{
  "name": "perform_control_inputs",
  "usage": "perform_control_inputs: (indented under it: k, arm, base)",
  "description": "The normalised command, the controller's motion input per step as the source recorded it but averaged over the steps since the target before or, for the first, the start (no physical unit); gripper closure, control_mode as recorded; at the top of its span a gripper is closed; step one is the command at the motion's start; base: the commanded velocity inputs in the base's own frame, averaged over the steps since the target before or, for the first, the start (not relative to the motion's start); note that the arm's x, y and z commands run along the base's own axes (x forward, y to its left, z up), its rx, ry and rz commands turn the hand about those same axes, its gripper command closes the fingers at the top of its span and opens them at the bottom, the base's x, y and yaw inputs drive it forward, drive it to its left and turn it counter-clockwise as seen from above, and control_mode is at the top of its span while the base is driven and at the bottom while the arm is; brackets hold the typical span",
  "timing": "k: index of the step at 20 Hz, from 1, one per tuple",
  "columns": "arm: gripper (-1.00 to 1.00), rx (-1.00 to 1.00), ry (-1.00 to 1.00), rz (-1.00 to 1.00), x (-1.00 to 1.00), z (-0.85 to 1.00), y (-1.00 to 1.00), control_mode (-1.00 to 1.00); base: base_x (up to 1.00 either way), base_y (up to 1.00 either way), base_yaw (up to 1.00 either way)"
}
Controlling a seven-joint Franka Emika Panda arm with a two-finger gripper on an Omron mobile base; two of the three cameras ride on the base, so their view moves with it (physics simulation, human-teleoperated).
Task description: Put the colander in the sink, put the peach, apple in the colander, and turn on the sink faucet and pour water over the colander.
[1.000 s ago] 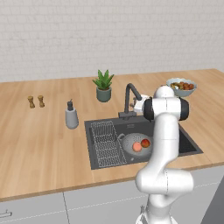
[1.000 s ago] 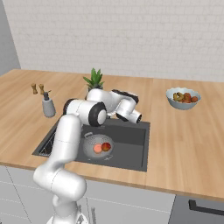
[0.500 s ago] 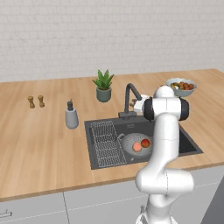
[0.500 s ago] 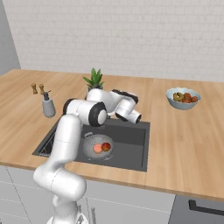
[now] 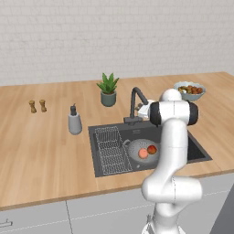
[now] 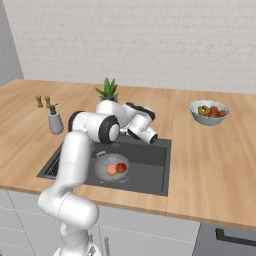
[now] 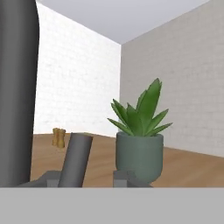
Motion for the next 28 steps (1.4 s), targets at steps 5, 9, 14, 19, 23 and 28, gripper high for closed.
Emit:
perform_control_inputs:
  k: [5,9,14,19,23,28]
  arm:
    - [1.0,0.0,-0.01,-0.04,0.0,-0.01,-0.15,-1.0]
    - [1.0,0.0,0.0,0.0,0.05,0.0,-0.35,-1.0]
    - [1.0,0.0,-0.01,0.0,0.02,0.0,-0.59,-1.0]
    - [1.0,0.0,-0.02,0.0,0.0,0.0,-0.72,-1.0]
    - [1.0,0.0,-0.01,0.0,0.01,0.0,-0.71,-1.0]
    - [1.0,0.0,0.0,0.0,0.0,0.0,-0.69,-1.0]
  base:
    - [0.0,0.0,0.0]
    - [0.0,0.0,0.0]
    - [0.0,0.0,0.0]
    - [0.0,0.0,0.0]
    - [0.0,0.0,0.0]
    - [0.0,0.0,0.0]
